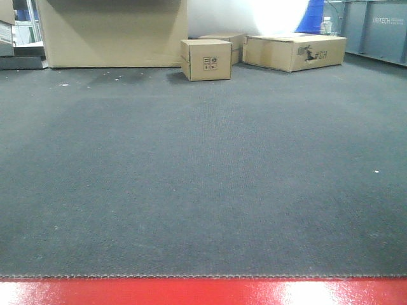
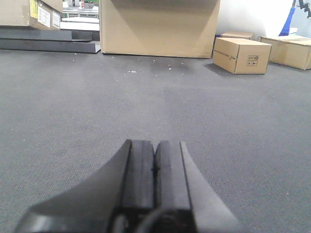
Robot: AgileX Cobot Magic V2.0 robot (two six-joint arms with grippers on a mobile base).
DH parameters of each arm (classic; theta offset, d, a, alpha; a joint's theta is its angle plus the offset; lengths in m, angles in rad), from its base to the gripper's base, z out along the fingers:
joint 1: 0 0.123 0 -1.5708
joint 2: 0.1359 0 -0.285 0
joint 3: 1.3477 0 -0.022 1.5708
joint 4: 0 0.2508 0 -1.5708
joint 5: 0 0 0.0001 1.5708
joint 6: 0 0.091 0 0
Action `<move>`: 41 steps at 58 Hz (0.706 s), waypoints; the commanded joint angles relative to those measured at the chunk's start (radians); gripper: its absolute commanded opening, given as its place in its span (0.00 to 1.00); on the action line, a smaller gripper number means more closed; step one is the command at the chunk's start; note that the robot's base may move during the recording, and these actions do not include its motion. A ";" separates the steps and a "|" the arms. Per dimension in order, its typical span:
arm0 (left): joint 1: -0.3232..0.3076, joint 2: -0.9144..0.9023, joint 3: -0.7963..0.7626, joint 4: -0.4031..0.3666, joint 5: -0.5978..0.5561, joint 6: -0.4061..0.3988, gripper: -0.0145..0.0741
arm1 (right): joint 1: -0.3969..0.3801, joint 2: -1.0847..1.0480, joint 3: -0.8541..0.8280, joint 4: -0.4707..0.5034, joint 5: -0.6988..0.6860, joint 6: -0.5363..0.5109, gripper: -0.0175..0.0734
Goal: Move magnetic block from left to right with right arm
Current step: 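Lower the red cube onto the carpet with the right gripper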
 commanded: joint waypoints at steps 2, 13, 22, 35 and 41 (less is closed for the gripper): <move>-0.005 -0.006 0.008 -0.005 -0.083 -0.006 0.02 | -0.004 0.106 -0.068 0.027 -0.103 -0.016 0.37; -0.005 -0.006 0.008 -0.005 -0.083 -0.006 0.02 | 0.023 0.376 -0.211 0.172 -0.102 -0.163 0.37; -0.005 -0.006 0.008 -0.005 -0.083 -0.006 0.02 | 0.121 0.621 -0.344 0.219 -0.057 -0.187 0.37; -0.005 -0.006 0.008 -0.005 -0.083 -0.006 0.02 | 0.245 0.970 -0.558 0.217 0.056 -0.187 0.37; -0.005 -0.006 0.008 -0.005 -0.083 -0.006 0.02 | 0.278 1.101 -0.631 0.217 0.111 -0.187 0.37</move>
